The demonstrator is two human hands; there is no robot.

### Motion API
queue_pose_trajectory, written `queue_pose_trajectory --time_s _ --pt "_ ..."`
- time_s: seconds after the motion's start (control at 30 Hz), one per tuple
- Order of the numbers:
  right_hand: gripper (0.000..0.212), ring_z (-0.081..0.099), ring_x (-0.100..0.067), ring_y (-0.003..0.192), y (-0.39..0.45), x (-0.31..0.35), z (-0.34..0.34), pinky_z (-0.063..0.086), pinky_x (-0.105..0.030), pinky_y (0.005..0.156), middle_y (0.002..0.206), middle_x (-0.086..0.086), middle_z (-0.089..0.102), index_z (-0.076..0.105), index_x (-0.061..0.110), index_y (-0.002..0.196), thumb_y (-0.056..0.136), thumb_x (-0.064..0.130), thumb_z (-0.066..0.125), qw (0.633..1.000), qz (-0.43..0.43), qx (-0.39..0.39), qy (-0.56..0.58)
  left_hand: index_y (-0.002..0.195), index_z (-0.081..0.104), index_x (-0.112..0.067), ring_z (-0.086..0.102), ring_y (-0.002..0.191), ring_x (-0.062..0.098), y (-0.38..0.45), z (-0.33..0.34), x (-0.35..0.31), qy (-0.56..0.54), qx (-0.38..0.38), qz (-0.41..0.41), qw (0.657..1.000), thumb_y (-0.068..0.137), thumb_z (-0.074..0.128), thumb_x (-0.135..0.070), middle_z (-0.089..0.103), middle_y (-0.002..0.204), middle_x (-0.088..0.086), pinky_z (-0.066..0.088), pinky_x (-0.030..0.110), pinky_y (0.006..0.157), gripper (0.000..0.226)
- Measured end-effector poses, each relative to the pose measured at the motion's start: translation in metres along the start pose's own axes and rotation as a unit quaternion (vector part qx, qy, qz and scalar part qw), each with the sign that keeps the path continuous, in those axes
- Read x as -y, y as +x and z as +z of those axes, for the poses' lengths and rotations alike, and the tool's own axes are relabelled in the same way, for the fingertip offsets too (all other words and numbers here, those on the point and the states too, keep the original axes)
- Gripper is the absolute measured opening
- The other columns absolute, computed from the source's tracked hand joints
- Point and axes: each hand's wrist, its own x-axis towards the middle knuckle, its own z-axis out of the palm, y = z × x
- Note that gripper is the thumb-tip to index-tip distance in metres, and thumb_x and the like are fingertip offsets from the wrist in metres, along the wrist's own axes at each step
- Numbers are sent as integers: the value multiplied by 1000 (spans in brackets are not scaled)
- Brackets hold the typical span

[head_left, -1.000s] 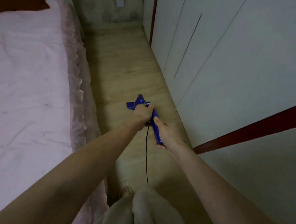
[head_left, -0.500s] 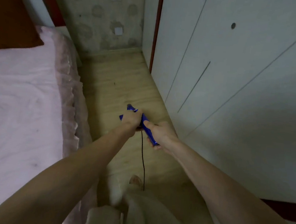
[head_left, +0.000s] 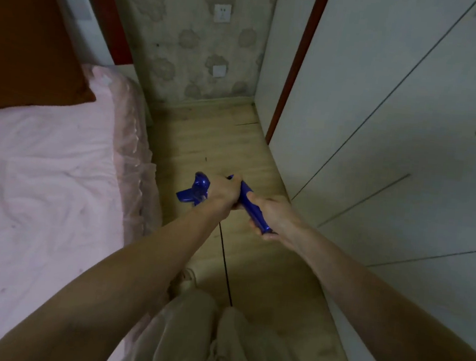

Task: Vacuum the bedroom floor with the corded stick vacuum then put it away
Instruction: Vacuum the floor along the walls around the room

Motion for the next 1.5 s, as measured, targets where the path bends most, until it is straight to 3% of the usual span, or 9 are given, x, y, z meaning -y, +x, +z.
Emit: queue_pose_trajectory --time_s 0.23,0.4,0.6,0.7,0.87,1.0,1.17,1.33,1.5 --pt "37 55 -12 48 48 50 38 42 -25 50 64 -3 62 57 11 99 97 48 49 998 12 -21 58 75 48 -12 61 85 27 62 -30 -41 69 8 -3 998 100 44 -22 61 92 14 57 39 71 27" --pt "39 56 -13 50 62 63 44 43 -24 48 68 -5 63 59 9 102 97 46 50 997 10 -40 66 79 52 -12 64 91 29 82 -34 -51 82 22 10 996 100 43 -25 64 97 15 58 38 72 27" --pt "36 57 -13 54 83 73 52 49 -24 53 71 -5 63 59 12 97 97 47 49 995 1 -40 93 80 49 -12 57 70 18 104 -36 -60 63 30 22 997 101 41 -21 57 83 8 47 27 50 24" --pt "34 58 -14 59 102 69 75 55 -32 68 72 -3 62 57 16 89 97 48 48 997 -6 -13 76 92 52 -9 53 66 15 120 -50 -51 41 24 9 999 102 40 -21 53 77 4 45 26 51 20" --pt "43 58 -14 58 136 96 86 49 -26 58 74 -5 63 62 7 103 98 46 47 998 -35 -16 48 102 50 -8 49 63 12 156 -65 -71 56 7 34 998 103 39 -21 52 81 5 40 16 38 17" --pt "42 58 -13 58 168 138 89 49 -26 57 72 -3 62 60 8 105 98 48 47 998 -34 -14 44 80 44 -16 49 64 11 191 -74 -106 47 2 24 999 103 40 -21 48 76 1 39 19 47 24" --pt "39 58 -12 58 213 199 99 46 -24 54 73 -1 62 58 12 104 97 49 48 999 -21 -7 34 74 41 -16 50 66 15 246 -95 -154 32 -8 -1 999 103 39 -22 50 78 4 41 25 49 29" --pt "31 57 -11 61 244 253 114 49 -24 58 74 -2 61 54 17 93 98 47 47 998 -16 -5 52 95 50 -9 57 82 23 293 -118 -194 36 -5 1 999 102 41 -23 53 82 5 49 34 66 18" --pt "39 56 -11 54 275 287 131 47 -21 50 71 -2 60 58 11 104 98 47 46 999 -30 0 34 100 53 -7 51 67 15 329 -139 -217 51 -4 16 999 103 40 -23 56 95 10 40 24 49 20"
